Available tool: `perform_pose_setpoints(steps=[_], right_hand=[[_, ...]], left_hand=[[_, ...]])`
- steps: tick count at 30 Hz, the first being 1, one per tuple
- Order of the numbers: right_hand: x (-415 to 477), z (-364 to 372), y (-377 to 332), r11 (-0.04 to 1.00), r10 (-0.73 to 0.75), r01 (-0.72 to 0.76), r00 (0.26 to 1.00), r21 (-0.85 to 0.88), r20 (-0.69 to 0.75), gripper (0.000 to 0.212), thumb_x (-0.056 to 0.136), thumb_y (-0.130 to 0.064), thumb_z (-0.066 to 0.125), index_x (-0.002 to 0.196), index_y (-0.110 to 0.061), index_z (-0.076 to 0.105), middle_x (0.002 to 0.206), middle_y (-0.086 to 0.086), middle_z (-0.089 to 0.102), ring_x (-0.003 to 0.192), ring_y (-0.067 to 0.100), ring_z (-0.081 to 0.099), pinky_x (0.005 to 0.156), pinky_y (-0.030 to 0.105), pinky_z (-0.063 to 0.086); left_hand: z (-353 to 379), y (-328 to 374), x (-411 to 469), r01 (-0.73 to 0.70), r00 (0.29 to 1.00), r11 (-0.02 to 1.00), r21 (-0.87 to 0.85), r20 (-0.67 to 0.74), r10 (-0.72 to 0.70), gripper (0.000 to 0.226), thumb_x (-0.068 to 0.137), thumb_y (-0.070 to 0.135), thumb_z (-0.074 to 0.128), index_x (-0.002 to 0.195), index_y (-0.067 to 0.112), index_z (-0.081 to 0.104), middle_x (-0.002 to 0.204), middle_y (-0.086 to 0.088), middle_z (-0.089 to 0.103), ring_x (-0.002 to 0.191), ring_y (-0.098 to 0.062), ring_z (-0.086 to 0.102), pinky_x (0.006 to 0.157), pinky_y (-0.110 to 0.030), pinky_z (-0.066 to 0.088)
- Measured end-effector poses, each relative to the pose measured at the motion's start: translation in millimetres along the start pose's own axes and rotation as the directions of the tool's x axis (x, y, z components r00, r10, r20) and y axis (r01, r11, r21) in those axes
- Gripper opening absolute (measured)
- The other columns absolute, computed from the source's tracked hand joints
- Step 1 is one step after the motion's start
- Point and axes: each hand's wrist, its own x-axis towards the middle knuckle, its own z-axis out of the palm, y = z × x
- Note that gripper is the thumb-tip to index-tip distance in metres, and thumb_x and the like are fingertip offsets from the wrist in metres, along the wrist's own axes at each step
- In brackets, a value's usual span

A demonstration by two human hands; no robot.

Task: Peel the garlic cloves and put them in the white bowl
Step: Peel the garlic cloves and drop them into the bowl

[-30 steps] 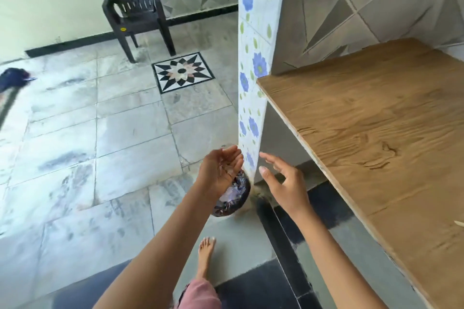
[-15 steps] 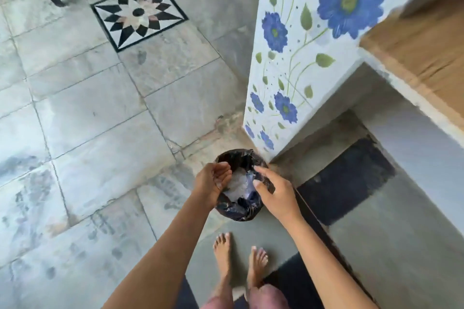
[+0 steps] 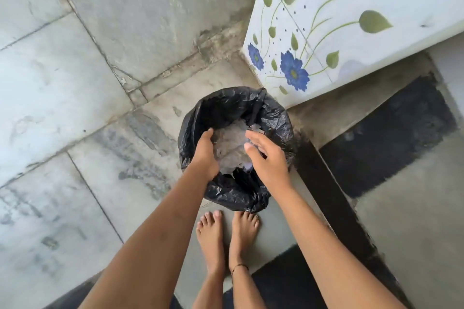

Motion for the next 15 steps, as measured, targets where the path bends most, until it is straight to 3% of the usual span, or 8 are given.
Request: perform_pose_setpoints(steps=[2,3,5,7,8,11,13,15], right_hand=[[0,4,3,0.999,0.004,-0.004,1.0,0.037,-0.023,0.032,0.095,-0.018,0.052,0.126,-0.015,0.059,0.129,-0.005,0.058,0.119,0.001,0.05,0.106,0.022,0.037],[-2,7,1,0.996,-0.007,0.01,0.999,0.084,-0.037,0.033,0.097,-0.02,0.05,0.128,-0.016,0.057,0.132,-0.005,0.056,0.119,-0.003,0.047,0.104,0.015,0.035],[-11,19,-7,0.981,-0.064,0.062,0.998,0.186,0.003,0.037,0.1,-0.03,0.039,0.136,-0.023,0.045,0.143,-0.007,0.044,0.126,-0.008,0.036,0.103,0.004,0.025],[-19,39,-11,0.965,-0.148,0.107,0.976,0.238,0.161,0.046,0.096,-0.041,0.028,0.141,-0.032,0.028,0.152,-0.012,0.025,0.138,-0.007,0.017,0.111,0.008,0.011],[-22,49,-6,0.975,-0.15,0.1,0.955,0.198,0.255,0.051,0.095,-0.045,0.024,0.144,-0.032,0.021,0.154,-0.014,0.016,0.14,-0.007,0.008,0.113,0.011,0.005],[-9,53,27,0.994,0.044,-0.003,0.929,-0.113,0.366,0.059,0.096,-0.051,0.018,0.15,-0.029,0.008,0.158,-0.007,0.001,0.144,0.005,-0.006,0.118,0.032,-0.003],[4,40,34,0.94,0.224,-0.144,0.945,-0.309,0.24,0.055,0.1,-0.049,0.018,0.15,-0.029,0.007,0.159,0.001,0.0,0.146,0.016,-0.005,0.118,0.042,-0.003],[4,42,23,0.981,0.059,-0.039,0.993,-0.192,0.102,0.054,0.102,-0.043,0.022,0.151,-0.023,0.009,0.159,0.002,0.001,0.145,0.011,-0.003,0.118,0.037,-0.002]], left_hand=[[-27,-28,28,0.184,0.983,0.978,0.099,-0.015,-0.183,0.034,0.098,0.044,0.033,0.109,0.019,0.053,0.106,-0.012,0.06,0.105,-0.031,0.056,0.095,-0.045,0.044],[-56,-74,33,0.161,0.985,0.968,0.191,-0.089,-0.147,0.033,0.095,0.04,0.041,0.117,0.016,0.047,0.113,-0.017,0.055,0.108,-0.035,0.051,0.094,-0.048,0.042],[-116,-175,66,0.074,0.93,0.763,0.642,-0.32,0.179,0.037,0.084,0.014,0.061,0.115,0.012,0.04,0.11,-0.018,0.046,0.101,-0.037,0.046,0.08,-0.045,0.04],[-158,-229,94,0.018,0.869,0.636,0.772,-0.327,0.373,0.041,0.08,0.002,0.061,0.113,0.01,0.039,0.109,-0.016,0.045,0.098,-0.036,0.045,0.078,-0.043,0.04],[-156,-219,92,-0.007,0.847,0.573,0.82,-0.3,0.439,0.04,0.081,0.002,0.06,0.114,0.009,0.039,0.11,-0.016,0.045,0.099,-0.037,0.045,0.079,-0.043,0.04],[-158,-203,93,0.014,0.868,0.608,0.794,-0.312,0.387,0.031,0.085,0.004,0.054,0.113,0.01,0.042,0.11,-0.014,0.045,0.1,-0.034,0.044,0.081,-0.042,0.04],[-161,-204,89,0.048,0.85,0.587,0.808,-0.342,0.401,0.029,0.086,0.006,0.052,0.113,0.011,0.045,0.111,-0.013,0.044,0.099,-0.033,0.044,0.081,-0.041,0.039],[-165,-202,91,0.033,0.87,0.662,0.749,-0.347,0.349,0.031,0.087,0.006,0.05,0.116,0.011,0.043,0.113,-0.014,0.045,0.1,-0.034,0.044,0.082,-0.041,0.039]])
